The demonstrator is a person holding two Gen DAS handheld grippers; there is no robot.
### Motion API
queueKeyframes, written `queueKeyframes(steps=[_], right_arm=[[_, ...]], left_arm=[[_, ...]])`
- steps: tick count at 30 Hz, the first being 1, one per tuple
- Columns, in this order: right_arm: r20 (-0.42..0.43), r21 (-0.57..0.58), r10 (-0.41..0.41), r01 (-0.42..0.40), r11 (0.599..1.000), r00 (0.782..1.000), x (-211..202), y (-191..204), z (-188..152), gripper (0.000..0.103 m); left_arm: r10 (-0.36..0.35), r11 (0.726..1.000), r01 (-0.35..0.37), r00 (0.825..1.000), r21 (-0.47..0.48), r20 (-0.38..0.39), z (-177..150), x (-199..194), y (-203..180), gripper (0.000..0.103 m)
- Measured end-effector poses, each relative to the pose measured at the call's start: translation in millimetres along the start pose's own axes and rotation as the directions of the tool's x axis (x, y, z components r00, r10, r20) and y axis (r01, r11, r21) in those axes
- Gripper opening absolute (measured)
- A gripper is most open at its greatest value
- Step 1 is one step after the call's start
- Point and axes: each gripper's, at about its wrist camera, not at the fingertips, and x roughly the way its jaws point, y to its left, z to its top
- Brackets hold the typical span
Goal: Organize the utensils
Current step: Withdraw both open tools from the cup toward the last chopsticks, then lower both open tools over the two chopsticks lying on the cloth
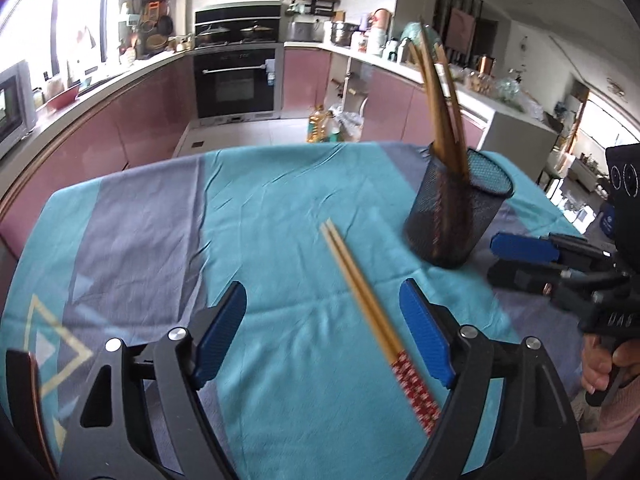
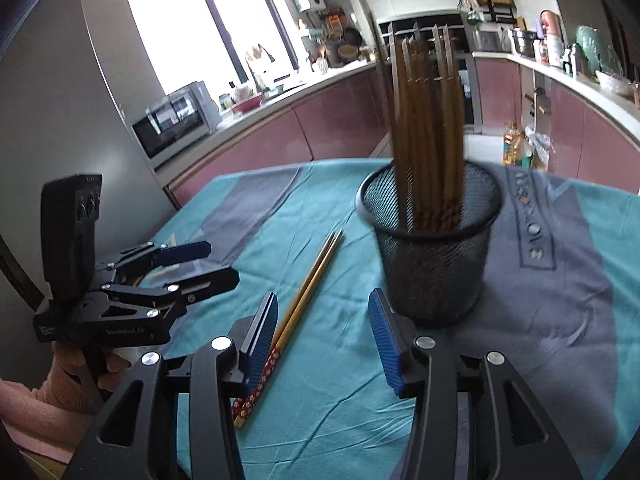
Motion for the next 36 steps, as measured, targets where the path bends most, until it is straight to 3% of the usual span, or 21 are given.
queueKeyframes(steps=[11, 24, 36], right_arm=[[-0.109, -0.044, -0.022, 0.018, 0.999, 0.994, 42, 26, -17, 0.043], [-0.148, -0.054, -0.054, 0.046, 0.997, 0.988, 59, 37, -24, 0.032], [-0.153, -0.051, -0.074, 0.067, 0.996, 0.985, 58, 34, -24, 0.031]], left_arm=[[0.026, 0.999, -0.027, 0.999, -0.032, -0.028, -22, 4, 12, 0.079], [0.018, 0.999, -0.019, 0.999, -0.042, -0.037, -30, 6, 14, 0.078], [0.008, 0.999, -0.010, 0.999, -0.048, -0.039, -31, 10, 16, 0.078]])
